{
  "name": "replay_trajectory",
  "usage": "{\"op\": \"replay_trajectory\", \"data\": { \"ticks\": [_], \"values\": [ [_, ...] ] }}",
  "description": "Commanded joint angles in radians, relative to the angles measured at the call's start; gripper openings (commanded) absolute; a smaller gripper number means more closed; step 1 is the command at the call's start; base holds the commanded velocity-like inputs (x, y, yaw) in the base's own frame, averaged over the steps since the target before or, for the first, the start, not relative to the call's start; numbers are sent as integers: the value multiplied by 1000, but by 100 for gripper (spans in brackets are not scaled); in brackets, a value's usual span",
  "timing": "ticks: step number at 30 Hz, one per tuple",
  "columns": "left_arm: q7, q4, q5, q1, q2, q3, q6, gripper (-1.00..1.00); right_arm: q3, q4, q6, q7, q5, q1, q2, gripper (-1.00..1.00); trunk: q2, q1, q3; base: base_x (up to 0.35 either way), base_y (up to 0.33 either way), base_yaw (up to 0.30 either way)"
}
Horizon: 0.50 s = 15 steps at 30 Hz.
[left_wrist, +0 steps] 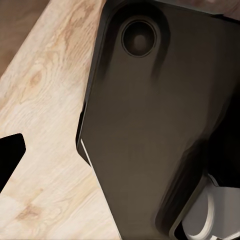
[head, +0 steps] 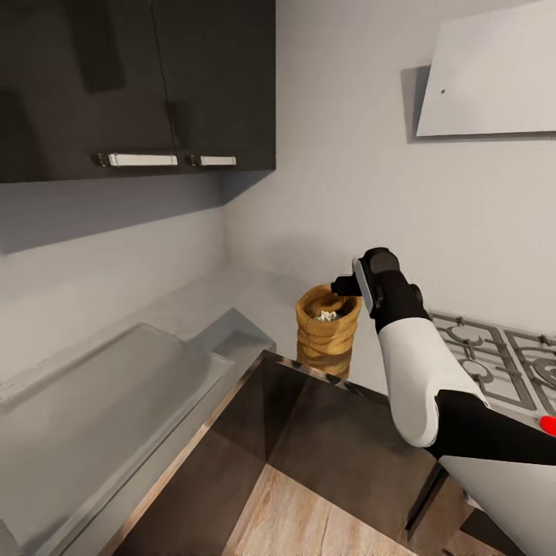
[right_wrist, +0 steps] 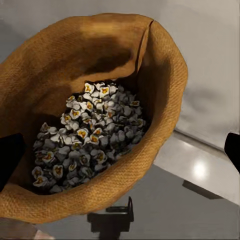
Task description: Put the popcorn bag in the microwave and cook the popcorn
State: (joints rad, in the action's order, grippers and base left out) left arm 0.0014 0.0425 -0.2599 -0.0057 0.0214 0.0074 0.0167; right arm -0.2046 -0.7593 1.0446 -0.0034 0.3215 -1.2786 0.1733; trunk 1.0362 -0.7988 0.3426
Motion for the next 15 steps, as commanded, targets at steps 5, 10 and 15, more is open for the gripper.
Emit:
{"op": "replay_trajectory", "data": {
  "ticks": [5,10,15],
  "values": [
    [0,0,-4,0,0,0,2,100,-77,87,-3,-15,-2,-1,1,100,1,0,1,-3,0,0],
    [0,0,-5,0,0,1,2,100,-218,124,-73,-180,-3,-1,1,100,1,0,1,0,0,0],
    [0,0,-6,0,0,1,2,100,-239,127,-73,-216,-5,-1,1,100,1,0,1,0,0,0]
  ]
}}
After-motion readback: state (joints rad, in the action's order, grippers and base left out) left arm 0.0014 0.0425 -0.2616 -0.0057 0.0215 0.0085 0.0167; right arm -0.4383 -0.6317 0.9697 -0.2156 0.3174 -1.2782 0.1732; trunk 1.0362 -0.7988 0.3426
